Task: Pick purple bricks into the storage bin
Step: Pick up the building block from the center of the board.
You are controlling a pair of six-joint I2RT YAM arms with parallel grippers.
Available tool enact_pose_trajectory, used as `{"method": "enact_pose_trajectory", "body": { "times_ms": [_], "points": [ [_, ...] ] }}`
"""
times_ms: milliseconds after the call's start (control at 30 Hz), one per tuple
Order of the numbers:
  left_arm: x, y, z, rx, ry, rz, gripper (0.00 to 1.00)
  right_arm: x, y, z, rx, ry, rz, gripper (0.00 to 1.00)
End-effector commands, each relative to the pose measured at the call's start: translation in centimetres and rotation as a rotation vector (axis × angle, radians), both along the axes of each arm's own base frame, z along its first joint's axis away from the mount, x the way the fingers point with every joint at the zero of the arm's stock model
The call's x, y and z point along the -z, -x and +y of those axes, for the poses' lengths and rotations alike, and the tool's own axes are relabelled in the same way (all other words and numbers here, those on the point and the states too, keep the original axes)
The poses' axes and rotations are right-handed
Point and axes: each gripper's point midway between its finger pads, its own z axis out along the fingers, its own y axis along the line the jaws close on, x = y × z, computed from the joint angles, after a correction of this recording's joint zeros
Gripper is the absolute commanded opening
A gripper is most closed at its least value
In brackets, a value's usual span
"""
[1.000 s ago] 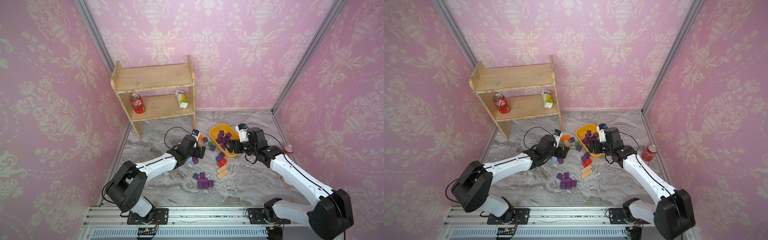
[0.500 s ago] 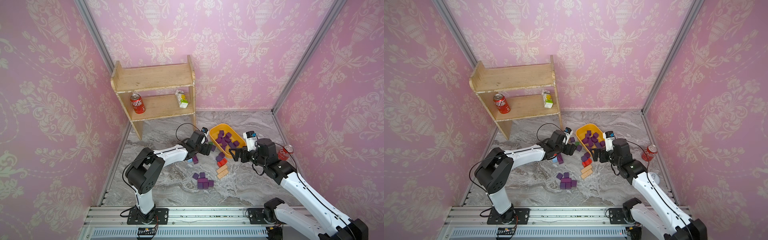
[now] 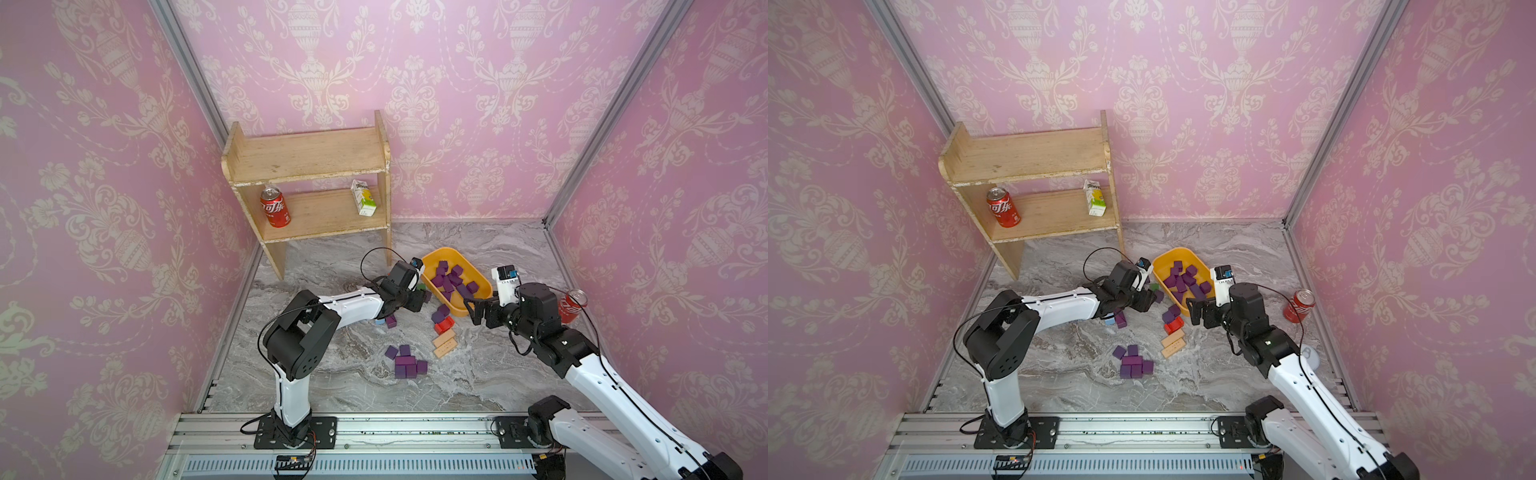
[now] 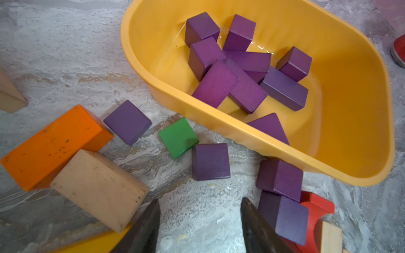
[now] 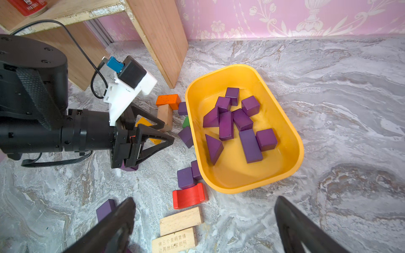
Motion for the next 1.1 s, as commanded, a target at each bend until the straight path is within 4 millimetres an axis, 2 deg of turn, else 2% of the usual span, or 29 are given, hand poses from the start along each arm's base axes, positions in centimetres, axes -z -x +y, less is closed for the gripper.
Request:
{"method": "enact_pose_trajectory", "body": {
  "times_ms": [0, 300, 1067],
  "points": [
    [0.0, 0.1, -1.0, 0.024, 0.002, 0.015, 0.59, 0.3, -0.2, -0.7, 0.029, 0.027, -0.012, 1.00],
    [0.8, 0.1, -2.3, 0.050, 0.012, 0.042, 0.52, 1.0, -0.4, -1.1, 0.055, 0.044, 0.014, 1.00],
    [2.6, -0.4, -2.9, 0.044, -0.032, 0.049, 0.46, 1.3, -0.5, -1.8, 0.093, 0.054, 0.020, 1.00]
  ]
}}
